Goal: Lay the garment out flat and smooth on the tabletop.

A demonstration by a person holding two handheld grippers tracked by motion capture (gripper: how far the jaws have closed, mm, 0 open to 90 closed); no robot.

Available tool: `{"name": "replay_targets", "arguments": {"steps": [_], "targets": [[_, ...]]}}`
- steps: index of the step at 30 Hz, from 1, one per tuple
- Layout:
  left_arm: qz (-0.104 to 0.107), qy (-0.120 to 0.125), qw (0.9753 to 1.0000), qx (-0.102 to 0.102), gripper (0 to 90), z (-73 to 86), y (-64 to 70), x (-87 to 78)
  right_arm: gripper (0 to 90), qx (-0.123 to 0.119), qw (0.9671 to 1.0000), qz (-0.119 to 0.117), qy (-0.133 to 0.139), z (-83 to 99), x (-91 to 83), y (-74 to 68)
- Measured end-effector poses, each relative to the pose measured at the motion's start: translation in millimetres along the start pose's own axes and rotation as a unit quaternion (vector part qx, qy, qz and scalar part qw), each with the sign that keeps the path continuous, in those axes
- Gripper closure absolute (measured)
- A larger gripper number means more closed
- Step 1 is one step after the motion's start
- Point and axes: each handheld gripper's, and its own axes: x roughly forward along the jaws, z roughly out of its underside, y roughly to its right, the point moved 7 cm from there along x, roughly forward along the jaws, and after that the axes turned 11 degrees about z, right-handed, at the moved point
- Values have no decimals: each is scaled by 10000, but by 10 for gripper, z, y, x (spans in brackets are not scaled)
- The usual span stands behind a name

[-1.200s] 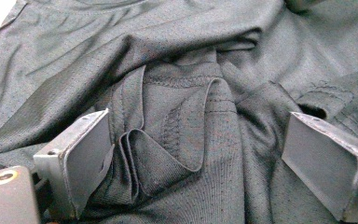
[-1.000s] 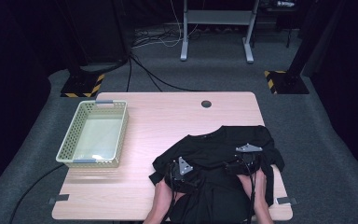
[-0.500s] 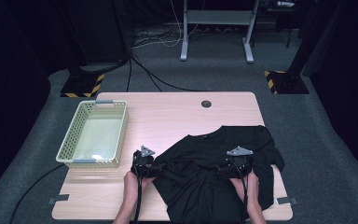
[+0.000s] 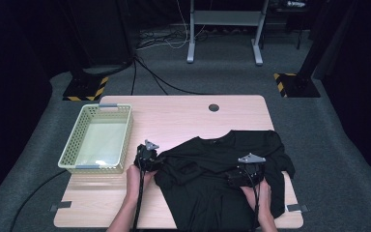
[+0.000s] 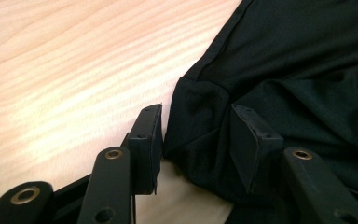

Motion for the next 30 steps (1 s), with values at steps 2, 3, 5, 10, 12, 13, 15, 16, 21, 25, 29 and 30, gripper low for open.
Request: {"name": "replay_targets", "arguments": {"steps": [2, 3, 5, 10, 12, 13, 15, 16, 21, 25, 29, 30], "targets": [[-19, 35, 10000, 11, 552, 62, 4, -51, 0, -29, 10000, -27, 11, -3, 1, -10], [-36, 68, 10000, -30, 550, 91, 8, -72, 0, -54, 10000, -44, 8, -4, 0, -17], [-54, 105, 9999, -48, 549, 145, 20, -117, 0, -67, 10000, -72, 15, -4, -1, -31], [-137, 98, 9998, -64, 512, 244, 51, -202, 0, -112, 9999, -111, 24, -5, -5, -58], [-192, 58, 9997, -137, 474, 291, 55, -248, 0, -149, 9998, -140, 26, -6, -9, -87], [-231, 36, 9996, -170, 412, 311, 55, -272, 0, -190, 9996, -183, 32, -8, -15, -126], [-309, 38, 9992, -264, 370, 348, 71, -336, 0, -186, 9996, -196, 21, -7, -18, -141], [-269, 104, 9991, -306, 348, 359, 101, -379, 0, -203, 9996, -196, 33, -8, -18, -142], [-80, 496, 9986, -161, 300, 316, 471, -583, 0, -197, 9996, -205, 28, -9, -16, -142], [229, 507, 9981, 262, 297, 262, 945, -497, 0, -187, 9996, -200, 30, -10, -14, -142], [350, 105, 9967, 722, 298, 269, 1288, -201, 0, -174, 9996, -199, 25, -9, -15, -143], [251, 20, 9961, 843, 325, 276, 1324, -137, 0, -176, 9996, -198, 26, -9, -15, -143]]}}
